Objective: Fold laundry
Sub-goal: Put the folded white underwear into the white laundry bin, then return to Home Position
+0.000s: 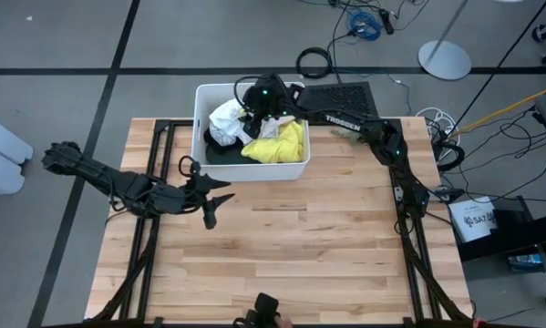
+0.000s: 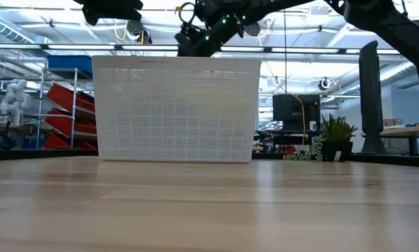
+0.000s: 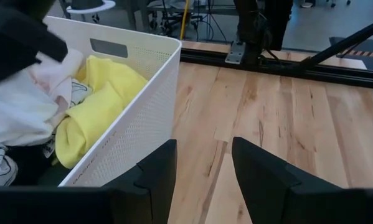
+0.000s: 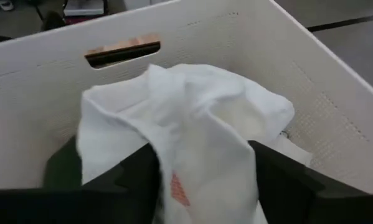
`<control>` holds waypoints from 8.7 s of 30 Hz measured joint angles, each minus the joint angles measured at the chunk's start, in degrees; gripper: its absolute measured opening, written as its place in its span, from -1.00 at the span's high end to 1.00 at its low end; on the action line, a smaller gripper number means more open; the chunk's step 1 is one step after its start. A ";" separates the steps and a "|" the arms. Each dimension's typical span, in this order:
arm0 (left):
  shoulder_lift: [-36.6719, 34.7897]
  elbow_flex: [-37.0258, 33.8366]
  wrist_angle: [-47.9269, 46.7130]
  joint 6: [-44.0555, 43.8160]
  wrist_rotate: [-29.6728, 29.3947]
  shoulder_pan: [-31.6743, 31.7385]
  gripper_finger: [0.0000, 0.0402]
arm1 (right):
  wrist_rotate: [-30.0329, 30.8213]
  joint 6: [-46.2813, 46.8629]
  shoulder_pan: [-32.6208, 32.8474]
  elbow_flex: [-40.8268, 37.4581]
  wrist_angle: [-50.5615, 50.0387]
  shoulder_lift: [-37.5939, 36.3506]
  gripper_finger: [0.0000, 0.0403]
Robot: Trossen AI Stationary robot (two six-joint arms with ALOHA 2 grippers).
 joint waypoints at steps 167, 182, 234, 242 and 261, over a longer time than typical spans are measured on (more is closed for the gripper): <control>-50.58 -41.00 10.74 4.48 28.78 22.03 0.77 | 0.12 16.71 17.13 -123.72 33.05 -123.84 0.00; -50.17 -41.22 10.11 8.36 37.60 26.32 0.94 | 0.12 16.82 17.13 -123.70 33.09 -123.84 0.00; -50.07 -41.24 10.17 9.03 35.80 26.34 0.94 | 0.12 16.84 17.13 -123.70 33.09 -123.82 0.00; -50.07 -41.24 10.15 9.03 35.79 26.34 0.94 | 0.12 16.84 17.13 -123.70 33.09 -123.84 0.00; -50.07 -41.24 10.15 9.03 35.78 26.34 0.94 | 0.12 16.82 17.13 -123.70 33.09 -123.83 0.00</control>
